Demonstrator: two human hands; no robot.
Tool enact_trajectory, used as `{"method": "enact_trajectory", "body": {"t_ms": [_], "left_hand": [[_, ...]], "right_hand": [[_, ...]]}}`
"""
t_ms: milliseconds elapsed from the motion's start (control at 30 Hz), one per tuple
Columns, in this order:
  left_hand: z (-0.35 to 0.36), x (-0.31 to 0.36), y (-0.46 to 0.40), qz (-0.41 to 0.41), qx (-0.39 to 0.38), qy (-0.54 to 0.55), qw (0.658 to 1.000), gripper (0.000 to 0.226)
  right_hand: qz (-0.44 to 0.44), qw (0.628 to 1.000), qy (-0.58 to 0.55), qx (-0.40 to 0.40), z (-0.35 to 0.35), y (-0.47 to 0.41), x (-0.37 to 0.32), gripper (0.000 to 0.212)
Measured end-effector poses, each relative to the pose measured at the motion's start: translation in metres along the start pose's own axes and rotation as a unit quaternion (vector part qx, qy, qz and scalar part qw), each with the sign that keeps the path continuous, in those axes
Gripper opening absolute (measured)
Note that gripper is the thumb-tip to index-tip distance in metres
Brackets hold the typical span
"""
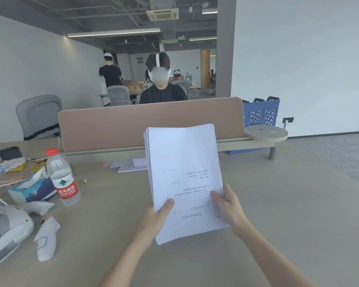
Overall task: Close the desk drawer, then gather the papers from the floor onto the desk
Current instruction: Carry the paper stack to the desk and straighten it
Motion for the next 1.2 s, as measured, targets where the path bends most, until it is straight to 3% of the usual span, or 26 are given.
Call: {"method": "enact_trajectory", "body": {"t_ms": [167,300,567,767,933,1100,1200], "left_hand": [[0.053,0.012,0.004,-0.039,-0.049,0.091,0.994,0.037],[0.102,0.023,0.012,-0.072,-0.069,0.150,0.984,0.032],[0.193,0.022,-0.006,-0.065,-0.059,0.126,0.988,0.033],[0.259,0.034,-0.025,-0.024,-0.038,0.028,0.999,0.011],[0.312,0.047,-0.044,0.057,-0.048,-0.056,0.996,0.044],[0.367,0.048,-0.057,0.111,-0.135,-0.199,0.964,0.040],[0.390,0.049,-0.061,0.147,-0.144,-0.288,0.935,0.039]], "right_hand": [[0.029,1.000,-0.005,0.009,-0.053,-0.006,0.006,0.024],[0.059,0.997,-0.019,0.047,-0.101,-0.005,0.014,0.028],[0.125,0.987,0.019,0.103,-0.205,-0.017,0.031,0.033],[0.123,0.979,0.076,0.144,-0.275,-0.034,0.037,0.038],[0.141,0.971,0.076,0.176,-0.328,-0.048,0.051,0.036],[0.132,0.961,0.124,0.207,-0.374,-0.060,0.061,0.037],[0.134,0.955,0.159,0.213,-0.393,-0.068,0.065,0.035]]}}
Point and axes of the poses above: each hand's wrist, its own y-axis away from the middle knuckle, its own z-axis out of the palm, x = y × z, the point moved 8 cm from there along -y, towards the middle knuckle, and after that the axes turned 5 degrees about z, right-handed, at the moved point
